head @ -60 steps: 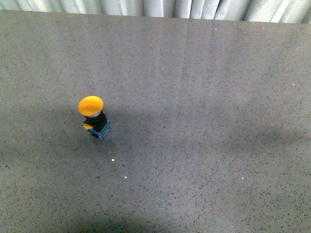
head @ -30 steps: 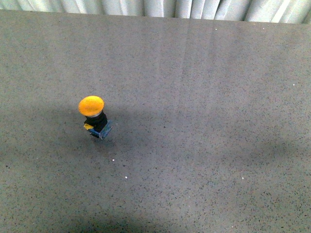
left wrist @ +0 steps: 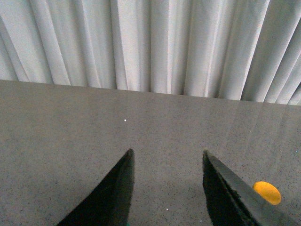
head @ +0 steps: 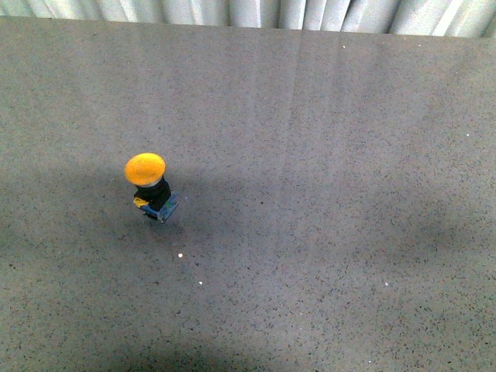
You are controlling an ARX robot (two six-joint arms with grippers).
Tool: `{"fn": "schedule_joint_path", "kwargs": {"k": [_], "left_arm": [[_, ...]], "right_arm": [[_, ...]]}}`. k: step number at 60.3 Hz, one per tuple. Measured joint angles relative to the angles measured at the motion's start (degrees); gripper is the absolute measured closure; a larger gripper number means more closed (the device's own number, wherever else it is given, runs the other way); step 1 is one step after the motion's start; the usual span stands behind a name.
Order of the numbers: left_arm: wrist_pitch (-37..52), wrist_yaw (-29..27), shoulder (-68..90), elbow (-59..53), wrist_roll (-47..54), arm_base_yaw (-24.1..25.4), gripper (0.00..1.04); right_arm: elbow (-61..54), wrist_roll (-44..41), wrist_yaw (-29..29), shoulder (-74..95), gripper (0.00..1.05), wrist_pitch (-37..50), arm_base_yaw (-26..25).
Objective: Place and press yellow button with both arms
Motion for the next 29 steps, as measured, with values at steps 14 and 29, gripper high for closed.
{"fn": "schedule_joint_path", "kwargs": {"k": [14, 29], "left_arm": [[0.0, 0.0, 0.0, 0.0, 0.0, 0.0, 0.14], [0.0, 0.0, 0.0, 0.0, 0.1, 0.0, 0.09]], "right_arm": [[0.0, 0.0, 0.0, 0.0, 0.19, 0.0, 0.0], [0.0, 0.0, 0.0, 0.0, 0.09, 0.0, 0.0]]}}
